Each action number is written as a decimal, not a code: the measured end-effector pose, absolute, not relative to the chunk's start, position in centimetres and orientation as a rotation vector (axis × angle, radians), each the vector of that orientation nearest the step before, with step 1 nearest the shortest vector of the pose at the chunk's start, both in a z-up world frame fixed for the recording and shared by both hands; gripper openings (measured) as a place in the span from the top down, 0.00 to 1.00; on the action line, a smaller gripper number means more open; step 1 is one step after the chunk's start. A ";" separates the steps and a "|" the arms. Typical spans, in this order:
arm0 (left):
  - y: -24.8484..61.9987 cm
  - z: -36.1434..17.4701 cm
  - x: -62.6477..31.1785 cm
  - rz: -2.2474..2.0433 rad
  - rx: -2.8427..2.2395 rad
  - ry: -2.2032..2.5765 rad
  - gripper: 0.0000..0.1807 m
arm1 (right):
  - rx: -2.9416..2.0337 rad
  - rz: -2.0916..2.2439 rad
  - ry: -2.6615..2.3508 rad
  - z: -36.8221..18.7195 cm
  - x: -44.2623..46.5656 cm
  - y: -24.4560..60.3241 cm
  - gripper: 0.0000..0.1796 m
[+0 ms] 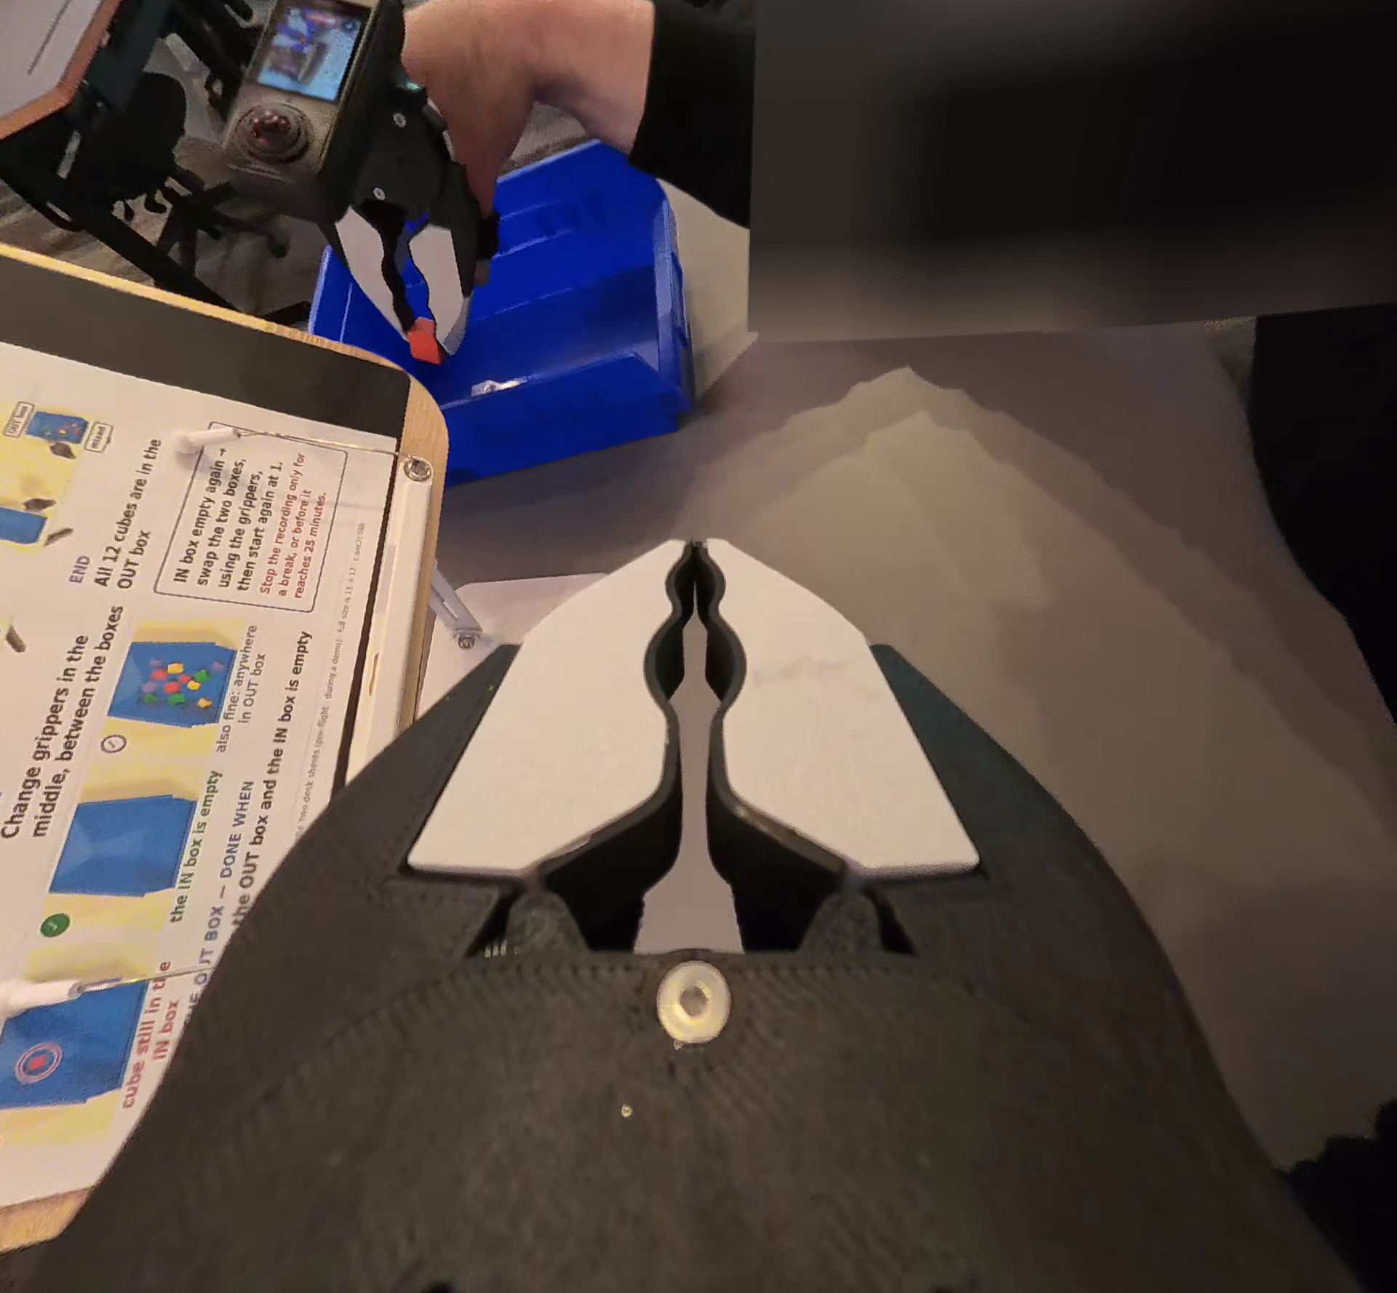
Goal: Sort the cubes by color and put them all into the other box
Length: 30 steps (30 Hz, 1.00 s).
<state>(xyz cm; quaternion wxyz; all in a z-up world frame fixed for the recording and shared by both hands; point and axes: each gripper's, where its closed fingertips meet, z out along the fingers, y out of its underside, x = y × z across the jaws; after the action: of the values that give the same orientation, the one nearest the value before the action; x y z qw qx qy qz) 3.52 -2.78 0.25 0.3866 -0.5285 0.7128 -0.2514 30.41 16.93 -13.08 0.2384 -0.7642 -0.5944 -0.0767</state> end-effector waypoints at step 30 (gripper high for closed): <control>-1.3 -1.9 3.3 -0.596 -1.423 1.851 1.00 | -2.331 -0.287 -1.763 -22.6 32.9 19.5 0.88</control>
<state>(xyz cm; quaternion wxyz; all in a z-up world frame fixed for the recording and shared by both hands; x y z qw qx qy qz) 3.35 -1.25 -1.87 0.3577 -0.5515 0.7174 -0.2307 32.89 19.53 -22.58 0.1024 -0.7896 -0.5972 -0.0973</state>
